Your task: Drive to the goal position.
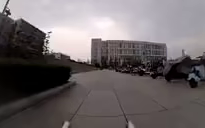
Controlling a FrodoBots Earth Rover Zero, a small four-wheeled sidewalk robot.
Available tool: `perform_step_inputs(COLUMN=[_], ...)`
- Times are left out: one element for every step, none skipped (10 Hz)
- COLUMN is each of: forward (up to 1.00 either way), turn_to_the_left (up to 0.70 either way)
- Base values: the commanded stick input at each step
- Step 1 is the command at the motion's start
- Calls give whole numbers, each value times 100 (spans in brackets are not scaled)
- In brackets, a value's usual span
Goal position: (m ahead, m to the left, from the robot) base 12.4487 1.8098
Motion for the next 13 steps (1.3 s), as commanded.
perform_step_inputs(forward=[60,60,60,60,60,60,60,60,60,60,60,60,60], turn_to_the_left=[0,0,0,0,0,0,0,0,0,0,0,0,0])
